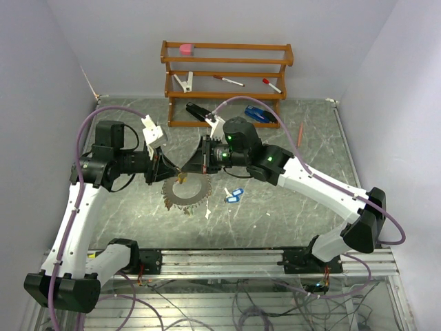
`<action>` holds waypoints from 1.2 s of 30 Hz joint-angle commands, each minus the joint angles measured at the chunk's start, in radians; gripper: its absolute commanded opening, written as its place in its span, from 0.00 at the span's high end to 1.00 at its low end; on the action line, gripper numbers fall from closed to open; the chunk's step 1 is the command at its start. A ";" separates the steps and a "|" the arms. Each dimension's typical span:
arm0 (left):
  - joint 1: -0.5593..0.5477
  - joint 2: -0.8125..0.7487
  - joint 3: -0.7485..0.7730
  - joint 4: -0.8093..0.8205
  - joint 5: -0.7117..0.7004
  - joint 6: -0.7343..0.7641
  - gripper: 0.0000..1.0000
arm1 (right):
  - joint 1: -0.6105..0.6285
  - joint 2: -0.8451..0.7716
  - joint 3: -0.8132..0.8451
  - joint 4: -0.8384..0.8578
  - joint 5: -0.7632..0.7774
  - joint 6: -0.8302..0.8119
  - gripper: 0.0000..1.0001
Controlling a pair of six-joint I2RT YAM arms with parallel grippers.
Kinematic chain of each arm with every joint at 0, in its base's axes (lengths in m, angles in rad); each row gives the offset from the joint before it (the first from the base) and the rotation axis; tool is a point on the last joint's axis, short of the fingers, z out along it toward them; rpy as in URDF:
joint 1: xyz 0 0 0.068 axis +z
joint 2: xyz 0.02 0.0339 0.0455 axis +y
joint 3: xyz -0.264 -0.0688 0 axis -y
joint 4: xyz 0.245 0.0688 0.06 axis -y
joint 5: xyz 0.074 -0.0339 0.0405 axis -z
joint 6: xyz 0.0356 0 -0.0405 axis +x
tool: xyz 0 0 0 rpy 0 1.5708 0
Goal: Put the keys on the keyring
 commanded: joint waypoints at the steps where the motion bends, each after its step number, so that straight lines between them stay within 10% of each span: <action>1: 0.003 -0.012 0.028 0.025 0.004 0.019 0.93 | -0.001 -0.017 0.003 -0.011 -0.015 0.015 1.00; 36: 0.003 -0.039 -0.014 -0.024 0.014 0.094 0.93 | 0.000 -0.023 -0.059 0.162 -0.090 0.176 1.00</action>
